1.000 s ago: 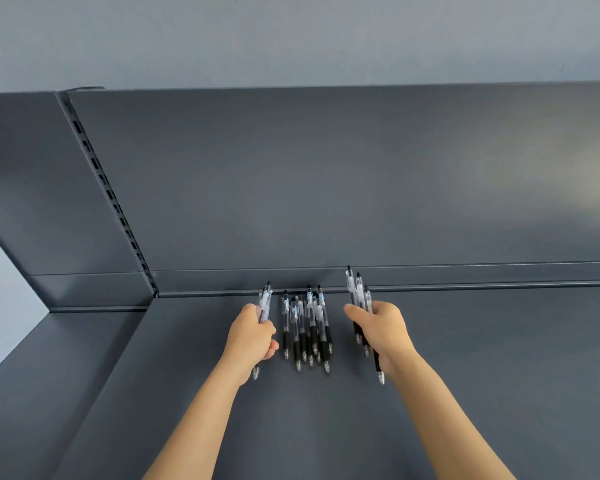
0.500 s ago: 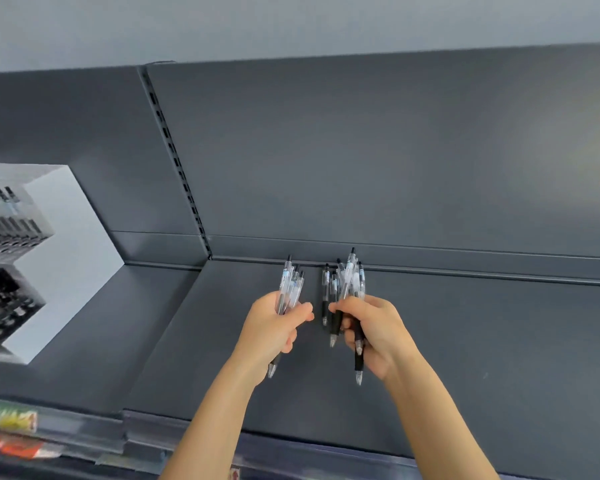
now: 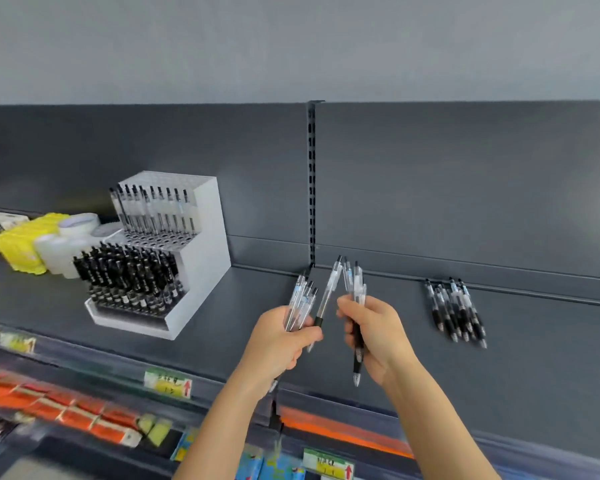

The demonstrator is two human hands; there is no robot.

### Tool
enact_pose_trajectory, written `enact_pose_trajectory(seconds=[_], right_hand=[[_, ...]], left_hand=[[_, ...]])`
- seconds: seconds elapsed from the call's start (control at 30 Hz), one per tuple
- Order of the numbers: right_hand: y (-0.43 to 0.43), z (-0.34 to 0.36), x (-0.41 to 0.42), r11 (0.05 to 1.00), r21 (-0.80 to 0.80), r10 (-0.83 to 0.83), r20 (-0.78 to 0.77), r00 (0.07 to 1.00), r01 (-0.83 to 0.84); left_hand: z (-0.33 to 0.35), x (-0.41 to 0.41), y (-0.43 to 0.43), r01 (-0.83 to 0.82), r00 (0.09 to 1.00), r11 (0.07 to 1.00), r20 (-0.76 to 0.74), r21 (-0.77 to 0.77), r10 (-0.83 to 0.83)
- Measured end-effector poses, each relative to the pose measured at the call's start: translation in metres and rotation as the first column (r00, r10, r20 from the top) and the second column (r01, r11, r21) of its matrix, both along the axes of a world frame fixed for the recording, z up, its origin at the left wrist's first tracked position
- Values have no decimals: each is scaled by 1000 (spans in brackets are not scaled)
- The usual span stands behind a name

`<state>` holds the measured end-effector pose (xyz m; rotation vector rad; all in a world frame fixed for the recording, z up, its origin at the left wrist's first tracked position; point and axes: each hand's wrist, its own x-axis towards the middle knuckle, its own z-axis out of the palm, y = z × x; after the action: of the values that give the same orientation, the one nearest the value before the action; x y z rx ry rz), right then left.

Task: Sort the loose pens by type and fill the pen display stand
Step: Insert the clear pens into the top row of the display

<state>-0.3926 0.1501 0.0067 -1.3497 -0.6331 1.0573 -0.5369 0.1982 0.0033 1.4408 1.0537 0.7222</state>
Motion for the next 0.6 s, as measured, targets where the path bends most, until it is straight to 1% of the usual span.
enact_pose_trajectory(seconds=[0.1, 0.2, 0.4, 0.5, 0.6], right_hand=[[13, 10, -42, 1000, 28, 16, -102, 995, -13], [28, 16, -78, 998, 52, 28, -119, 993, -22], [50, 30, -129, 995, 100, 11, -55, 998, -6], [67, 40, -144, 996, 89, -25, 26, 999, 22], [89, 48, -153, 992, 124, -33, 127, 991, 17]], left_hand=[[3, -46, 12, -55, 998, 998, 9, 12, 55], [6, -85, 20, -81, 997, 997, 17, 15, 80], [12, -142, 37, -92, 996, 994, 19, 58, 91], [15, -155, 47, -91, 996, 991, 20, 99, 90], [18, -161, 63, -93, 995, 985, -4, 145, 95]])
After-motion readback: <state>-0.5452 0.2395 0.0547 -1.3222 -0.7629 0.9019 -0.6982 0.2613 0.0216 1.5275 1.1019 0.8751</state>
